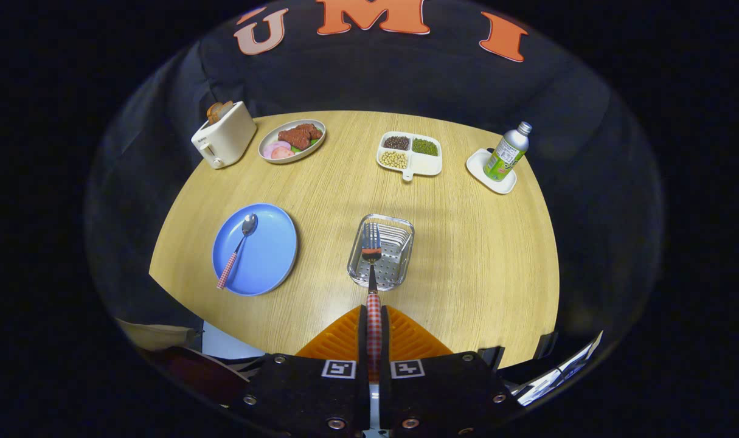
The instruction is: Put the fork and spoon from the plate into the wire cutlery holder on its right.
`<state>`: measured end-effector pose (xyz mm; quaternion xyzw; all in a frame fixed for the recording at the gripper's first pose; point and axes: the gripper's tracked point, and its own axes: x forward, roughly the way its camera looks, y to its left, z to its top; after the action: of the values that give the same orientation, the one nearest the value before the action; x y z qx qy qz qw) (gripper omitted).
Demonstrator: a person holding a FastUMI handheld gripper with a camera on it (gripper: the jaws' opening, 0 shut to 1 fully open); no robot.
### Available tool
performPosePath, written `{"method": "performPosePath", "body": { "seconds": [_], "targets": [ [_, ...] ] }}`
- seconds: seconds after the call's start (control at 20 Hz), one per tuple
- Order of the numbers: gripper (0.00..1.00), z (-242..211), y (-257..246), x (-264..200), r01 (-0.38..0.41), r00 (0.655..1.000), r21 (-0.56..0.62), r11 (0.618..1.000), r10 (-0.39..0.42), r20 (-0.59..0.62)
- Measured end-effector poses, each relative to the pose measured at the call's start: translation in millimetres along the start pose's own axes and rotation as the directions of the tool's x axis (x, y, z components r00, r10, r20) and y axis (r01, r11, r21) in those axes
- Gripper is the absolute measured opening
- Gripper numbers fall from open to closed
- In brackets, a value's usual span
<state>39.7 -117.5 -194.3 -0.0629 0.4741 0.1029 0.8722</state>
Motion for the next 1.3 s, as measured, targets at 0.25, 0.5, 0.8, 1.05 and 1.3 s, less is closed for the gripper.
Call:
{"method": "performPosePath", "body": {
  "seconds": [0.25,0.5,0.8,1.05,1.3],
  "targets": [
    [0.06,0.8,-2.0,10.3,-0.046,0.99,0.04,0.998,0.051,-0.134],
    [0.07,7.9,-4.9,27.2,-0.029,0.975,0.041,0.999,0.037,-0.219],
    [0.07,10.3,-3.1,40.0,-0.03,0.954,-0.024,0.999,0.022,-0.301],
    [0.07,12.4,-9.0,53.7,0.008,0.938,-0.003,1.0,-0.009,-0.348],
    [0.08,13.9,-10.9,64.2,0.023,0.931,0.022,0.999,-0.013,-0.365]
  ]
}}
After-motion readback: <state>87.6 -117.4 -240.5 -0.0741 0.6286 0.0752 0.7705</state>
